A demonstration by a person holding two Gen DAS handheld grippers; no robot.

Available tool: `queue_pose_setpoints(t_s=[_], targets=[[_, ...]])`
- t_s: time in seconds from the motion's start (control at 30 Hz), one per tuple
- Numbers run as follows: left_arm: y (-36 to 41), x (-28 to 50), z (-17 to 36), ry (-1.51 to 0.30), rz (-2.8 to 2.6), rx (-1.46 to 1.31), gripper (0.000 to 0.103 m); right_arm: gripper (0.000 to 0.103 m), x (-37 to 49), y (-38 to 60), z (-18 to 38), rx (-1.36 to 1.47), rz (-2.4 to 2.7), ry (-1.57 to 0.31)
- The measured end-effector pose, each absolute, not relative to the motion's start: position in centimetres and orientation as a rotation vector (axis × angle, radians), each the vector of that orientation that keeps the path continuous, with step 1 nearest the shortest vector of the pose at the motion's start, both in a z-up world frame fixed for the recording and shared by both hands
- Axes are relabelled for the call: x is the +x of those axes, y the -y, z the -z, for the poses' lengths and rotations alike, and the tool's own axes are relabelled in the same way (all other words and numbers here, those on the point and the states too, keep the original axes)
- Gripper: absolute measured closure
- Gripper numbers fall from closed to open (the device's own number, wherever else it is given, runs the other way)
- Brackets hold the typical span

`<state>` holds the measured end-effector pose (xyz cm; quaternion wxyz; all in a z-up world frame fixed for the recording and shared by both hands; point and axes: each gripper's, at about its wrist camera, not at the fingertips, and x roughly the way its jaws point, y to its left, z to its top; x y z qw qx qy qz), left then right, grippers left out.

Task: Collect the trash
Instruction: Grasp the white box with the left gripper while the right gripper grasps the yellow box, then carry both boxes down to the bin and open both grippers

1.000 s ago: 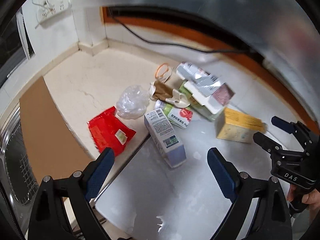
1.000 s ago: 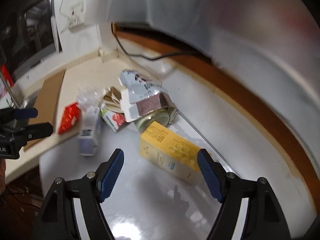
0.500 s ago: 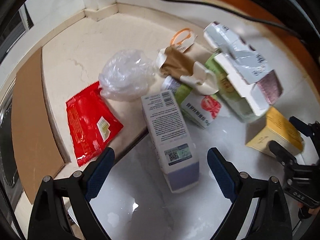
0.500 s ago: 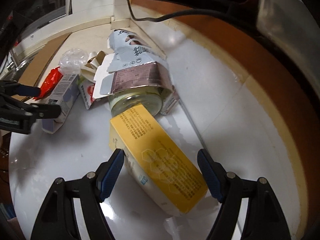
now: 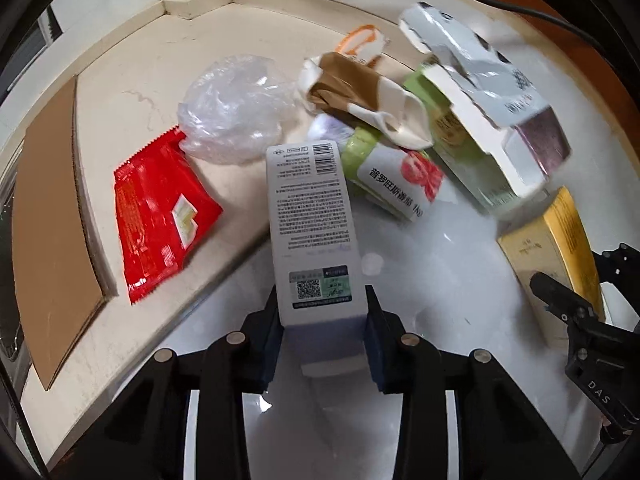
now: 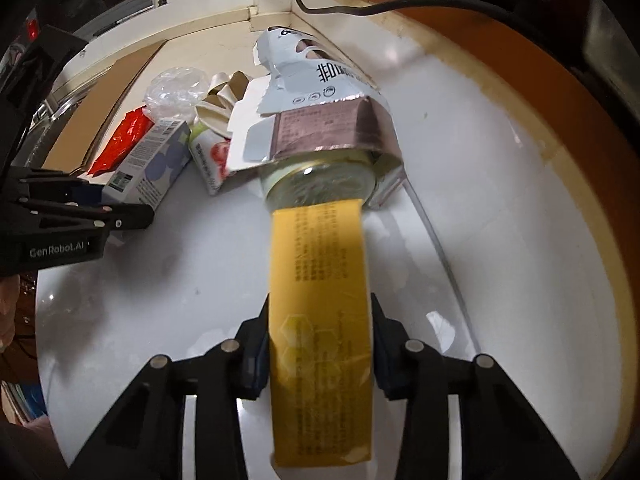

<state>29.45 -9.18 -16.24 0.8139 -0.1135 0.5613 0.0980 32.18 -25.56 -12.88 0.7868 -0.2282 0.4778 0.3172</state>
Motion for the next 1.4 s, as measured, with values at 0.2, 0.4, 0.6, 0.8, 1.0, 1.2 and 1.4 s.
queue_pose_setpoints(t_s=[0.2,0.4,0.6,0.8,1.0,1.2,1.4], targets=[[9.5,26.6,16.0,-1.176,-0.168,-0.261,0.069,0.064,28.9,26.1,12.6,-0.418,-0.674,-1.047],[8.9,22.0,14.9,-1.128,-0.127,-0.268,0.069,0.064,25.6,27.0,11.5,-0.279,-0.662,-1.056],[7.9,17.7,12.6,-1.065,-0.1,-0.258,0.069,0.064,22.3,26.1,10.4,-0.176,-0.672,-1.051],[4.8,13.2,10.2,-1.009,-0.053,-0.259,0.069,0.064,18.1,24.7,8.9,-0.082,-0.686,-1.034],[1.3,7.7,9.1,-0.975,-0.007,-0.256,0.069,0.064,13.1,22.1,7.6,0.001,-0.685,-1.026],[-2.6,3.1,10.1,-0.958,0.028,-0.257,0.069,0.064,8.0,18.0,7.8,0.061,-0.665,-1.034],[-5.2,-0.6,14.5,-0.96,0.034,-0.216,0.069,0.064,3.0,14.1,10.6,0.06,-0.628,-1.03]])
